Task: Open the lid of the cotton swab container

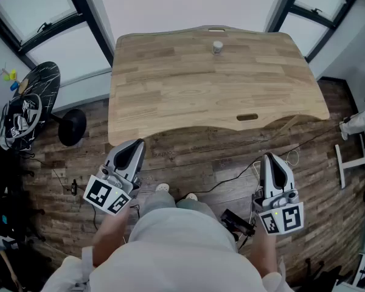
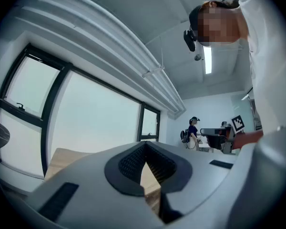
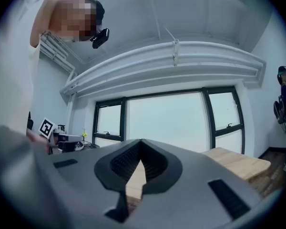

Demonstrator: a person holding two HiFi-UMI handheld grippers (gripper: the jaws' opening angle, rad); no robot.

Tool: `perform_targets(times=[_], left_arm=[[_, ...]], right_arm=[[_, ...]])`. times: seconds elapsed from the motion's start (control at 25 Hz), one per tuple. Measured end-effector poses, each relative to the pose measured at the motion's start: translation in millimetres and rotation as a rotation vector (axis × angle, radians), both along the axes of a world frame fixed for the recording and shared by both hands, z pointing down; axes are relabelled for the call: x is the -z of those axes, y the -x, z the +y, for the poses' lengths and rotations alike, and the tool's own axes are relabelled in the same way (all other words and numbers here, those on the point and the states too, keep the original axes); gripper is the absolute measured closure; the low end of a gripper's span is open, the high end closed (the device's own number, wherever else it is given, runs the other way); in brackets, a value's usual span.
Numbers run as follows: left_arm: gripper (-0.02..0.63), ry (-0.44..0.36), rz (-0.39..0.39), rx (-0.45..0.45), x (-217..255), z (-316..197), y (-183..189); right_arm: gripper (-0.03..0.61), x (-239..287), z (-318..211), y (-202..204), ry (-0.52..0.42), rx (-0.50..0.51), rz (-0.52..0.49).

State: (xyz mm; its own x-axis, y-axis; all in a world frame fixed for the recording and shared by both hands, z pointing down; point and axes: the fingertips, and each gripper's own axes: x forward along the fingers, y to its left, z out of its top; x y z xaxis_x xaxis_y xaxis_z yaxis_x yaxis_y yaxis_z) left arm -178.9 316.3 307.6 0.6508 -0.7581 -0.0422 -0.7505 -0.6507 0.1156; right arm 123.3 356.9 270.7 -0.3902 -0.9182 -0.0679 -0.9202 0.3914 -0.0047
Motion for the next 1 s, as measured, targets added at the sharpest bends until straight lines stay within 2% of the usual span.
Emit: perform_targets(times=[0.44,0.68,1.0], left_arm=[[0.601,0.0,-0.003,-0.005,-3.5,-3.6,-11.4],[0.601,0.001,-0.01,0.0,-4.0,-11.9,-18.6],[0.601,0.012,-0.004,0.011,-8.8,-32.5,-24.7]], right_arm=[[0.56,-0.8,3.9,-13.4,-0.004,-0.01,0.004],[0.558,-0.4,-2.9,-29.7,-0.007,-0.054,-0.027],[0.558,-5.9,-25.1,-30.9,0.005,-0.032,-0.045]])
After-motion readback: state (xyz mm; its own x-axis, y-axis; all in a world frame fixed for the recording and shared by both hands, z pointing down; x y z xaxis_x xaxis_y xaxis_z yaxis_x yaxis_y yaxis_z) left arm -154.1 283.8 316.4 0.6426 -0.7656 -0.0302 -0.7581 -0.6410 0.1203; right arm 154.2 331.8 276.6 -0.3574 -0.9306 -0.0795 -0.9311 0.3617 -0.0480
